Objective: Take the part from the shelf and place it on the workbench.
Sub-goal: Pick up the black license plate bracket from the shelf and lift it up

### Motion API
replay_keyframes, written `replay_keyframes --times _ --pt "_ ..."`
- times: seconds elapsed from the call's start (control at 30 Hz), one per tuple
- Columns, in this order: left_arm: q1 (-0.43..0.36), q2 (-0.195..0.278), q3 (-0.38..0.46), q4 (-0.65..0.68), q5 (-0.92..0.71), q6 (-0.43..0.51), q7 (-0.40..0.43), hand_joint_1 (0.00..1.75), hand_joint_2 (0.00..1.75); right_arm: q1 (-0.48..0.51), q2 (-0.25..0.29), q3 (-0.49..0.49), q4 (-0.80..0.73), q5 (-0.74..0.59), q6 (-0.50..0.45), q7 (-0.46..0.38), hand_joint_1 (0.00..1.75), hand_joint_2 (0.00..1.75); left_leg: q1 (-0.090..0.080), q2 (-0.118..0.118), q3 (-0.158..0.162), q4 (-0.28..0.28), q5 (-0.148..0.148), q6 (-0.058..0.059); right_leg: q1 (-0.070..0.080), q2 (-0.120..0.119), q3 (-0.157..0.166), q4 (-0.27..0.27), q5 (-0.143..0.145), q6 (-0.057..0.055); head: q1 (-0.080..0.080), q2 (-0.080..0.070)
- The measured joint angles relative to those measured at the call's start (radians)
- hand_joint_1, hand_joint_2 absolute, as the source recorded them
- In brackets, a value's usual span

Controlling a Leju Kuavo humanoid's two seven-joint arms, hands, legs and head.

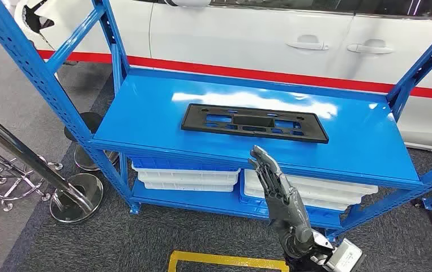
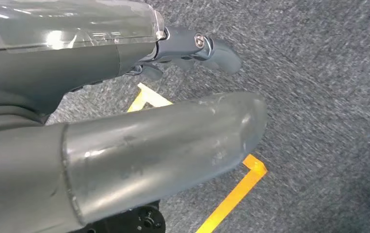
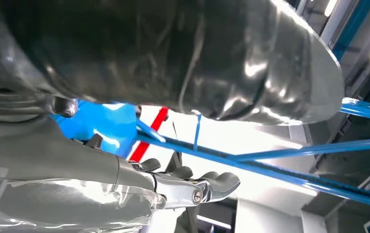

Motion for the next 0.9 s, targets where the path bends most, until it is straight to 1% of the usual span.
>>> replay_keyframes --times 0.03,0.07,0.1,0.13,0.2,0.23,0.27,0.3,0.33,0.4,0.43,0.47,0.5,0.53,0.57,0.6,0.63,0.7,0.77,0.8,0.83,0.87,0.9 --pt "0.000 0.000 0.000 0.000 0.000 -0.001 -0.001 0.00 0.00 0.000 0.000 0.000 0.000 -0.001 0.000 0.000 0.00 0.00 0.000 0.000 0.005 0.000 -0.004 -0.001 0.001 0.000 0.014 -0.043 0.032 -0.004 0.000 0.000" --pt "0.000 0.000 0.000 0.000 0.000 -0.001 -0.001 0.00 0.00 0.000 0.000 -0.001 0.000 -0.002 0.000 0.000 0.00 0.00 -0.001 -0.001 0.010 0.000 -0.007 -0.003 0.002 0.000 0.021 -0.069 0.045 -0.007 0.000 0.000" --pt "0.000 0.000 0.000 0.000 0.000 -0.002 -0.002 0.00 0.00 0.000 -0.001 -0.001 0.001 -0.004 0.000 0.000 0.00 0.00 -0.001 -0.002 0.015 0.000 -0.013 -0.008 0.006 -0.001 0.033 -0.119 0.066 -0.014 0.000 0.000" --pt "-0.001 0.000 0.000 0.000 0.000 -0.003 -0.002 0.00 0.00 0.001 -0.001 -0.002 0.001 -0.005 0.000 0.000 0.00 0.00 -0.002 -0.003 0.016 0.001 -0.018 -0.014 0.009 -0.001 0.039 -0.146 0.077 -0.020 0.001 0.000" --pt "-0.002 0.001 0.001 0.000 -0.001 -0.003 -0.003 0.00 0.00 0.003 -0.001 -0.002 0.002 -0.006 0.000 0.000 0.00 0.00 -0.005 -0.004 0.018 0.007 -0.020 -0.027 0.012 0.000 0.040 -0.156 0.071 -0.031 0.001 0.000" --pt "-0.003 0.002 0.001 0.000 -0.001 -0.003 -0.003 0.00 0.00 0.004 -0.002 -0.002 0.002 -0.006 0.000 0.000 0.00 0.00 -0.005 -0.003 0.018 0.015 -0.023 -0.032 0.010 0.000 0.047 -0.160 0.079 -0.037 0.001 0.000" --pt "-0.003 0.003 0.001 0.000 -0.002 -0.003 -0.003 0.00 0.00 0.003 -0.002 -0.002 0.002 -0.006 0.000 0.000 0.00 0.00 -0.004 -0.002 0.014 0.035 -0.028 -0.036 0.008 0.000 0.055 -0.164 0.077 -0.043 0.001 0.000" --pt "-0.004 0.004 0.001 0.000 -0.002 -0.003 -0.003 0.00 0.00 0.003 -0.002 -0.002 0.002 -0.006 0.001 -0.001 0.00 0.00 -0.003 -0.002 -0.003 0.071 -0.042 -0.039 0.007 0.000 0.064 -0.167 0.075 -0.050 0.001 0.000" --pt "-0.005 0.004 0.001 0.000 -0.002 -0.003 -0.003 0.00 0.00 0.003 -0.002 -0.003 0.002 -0.006 0.002 -0.001 0.00 0.00 -0.001 -0.001 -0.035 0.127 -0.065 -0.043 0.007 -0.002 0.071 -0.170 0.072 -0.056 0.001 0.000" --pt "-0.004 0.006 0.002 0.000 -0.003 -0.002 -0.004 0.00 0.00 0.005 -0.002 -0.003 0.002 -0.007 0.005 -0.001 0.00 0.00 -0.001 -0.001 -0.116 0.258 -0.118 -0.049 0.011 -0.002 0.079 -0.170 0.063 -0.064 0.001 0.000" --pt "-0.003 0.006 0.002 0.000 -0.003 -0.002 -0.004 0.00 0.00 0.007 -0.002 -0.003 0.002 -0.007 0.007 -0.002 0.00 0.00 -0.001 -0.001 -0.148 0.300 -0.129 -0.050 0.013 -0.001 0.084 -0.170 0.057 -0.066 0.001 0.000" --pt "-0.001 0.007 0.002 0.000 -0.004 -0.002 -0.004 0.00 0.00 0.009 -0.001 -0.003 0.002 -0.007 0.009 -0.002 0.00 0.00 -0.001 -0.001 -0.164 0.306 -0.118 -0.050 0.014 0.000 0.090 -0.170 0.052 -0.067 0.001 0.000" --pt "0.000 0.007 0.002 0.000 -0.005 -0.002 -0.005 0.00 0.00 0.010 -0.001 -0.003 0.002 -0.007 0.010 -0.002 0.00 0.00 -0.001 -0.001 -0.162 0.276 -0.086 -0.047 0.016 0.002 0.100 -0.169 0.045 -0.066 0.001 0.000" --pt "0.000 0.007 0.002 0.000 -0.007 -0.002 -0.005 0.00 0.00 0.011 -0.001 -0.003 0.002 -0.007 0.011 -0.002 0.00 0.00 -0.003 -0.001 -0.144 0.213 -0.037 -0.042 0.018 0.003 0.111 -0.169 0.037 -0.066 0.001 0.000" --pt "0.001 0.009 0.003 0.000 -0.010 -0.001 -0.006 0.00 0.00 0.012 -0.001 -0.003 0.002 -0.006 0.011 -0.003 0.00 0.00 -0.005 -0.001 -0.120 0.146 0.008 -0.034 0.018 0.003 0.120 -0.170 0.029 -0.064 0.001 0.000" --pt "0.000 0.010 0.003 0.000 -0.014 -0.002 -0.007 0.00 0.00 0.012 -0.001 -0.003 0.002 -0.006 0.012 -0.004 0.00 0.00 -0.009 0.000 -0.103 0.088 0.030 -0.027 0.019 0.004 0.127 -0.169 0.022 -0.061 0.001 0.000" --pt "0.000 0.012 0.004 0.000 -0.018 -0.002 -0.009 0.00 0.00 0.012 -0.001 -0.003 0.002 -0.005 0.013 -0.004 0.00 0.00 -0.014 0.000 -0.091 0.052 0.040 -0.020 0.019 0.004 0.128 -0.167 0.016 -0.057 0.001 0.000" --pt "0.001 0.014 0.005 0.000 -0.026 -0.002 -0.013 0.00 0.00 0.014 0.000 -0.003 0.001 -0.002 0.013 -0.004 0.00 0.00 -0.020 -0.001 -0.085 0.032 0.031 -0.012 0.019 0.005 0.129 -0.168 0.006 -0.044 0.001 0.000" --pt "0.003 0.014 0.005 0.000 -0.031 -0.003 -0.017 0.00 0.00 0.016 0.001 -0.003 0.000 0.000 0.013 -0.004 0.00 0.00 -0.014 -0.002 -0.071 0.019 0.038 -0.004 0.019 0.004 0.137 -0.164 -0.007 -0.031 0.001 0.000" --pt "0.003 0.014 0.005 0.000 -0.033 -0.004 -0.018 0.00 0.00 0.016 0.001 -0.003 -0.001 0.001 0.013 -0.004 0.00 0.00 -0.010 -0.001 -0.062 0.012 0.037 0.000 0.019 0.004 0.131 -0.143 -0.020 -0.026 0.001 0.000" --pt "0.002 0.013 0.005 0.000 -0.034 -0.005 -0.018 0.00 0.00 0.016 0.002 -0.004 -0.001 0.002 0.013 -0.003 0.00 0.00 -0.006 -0.001 -0.054 0.006 0.035 0.004 0.017 0.003 0.111 -0.100 -0.042 -0.020 0.001 0.000" --pt "0.000 0.013 0.005 0.000 -0.036 -0.005 -0.018 0.00 0.00 0.017 0.002 -0.004 -0.001 0.003 0.013 -0.003 0.00 0.00 -0.006 -0.001 -0.048 0.004 0.030 0.007 0.014 0.003 0.075 -0.036 -0.068 -0.015 0.002 0.000" --pt "-0.001 0.013 0.005 0.000 -0.038 -0.005 -0.019 0.00 0.00 0.018 0.002 -0.004 0.000 0.005 0.013 -0.002 0.00 0.00 -0.006 0.000 -0.043 0.004 0.024 0.009 0.009 0.003 0.029 0.037 -0.095 -0.010 0.002 0.000"
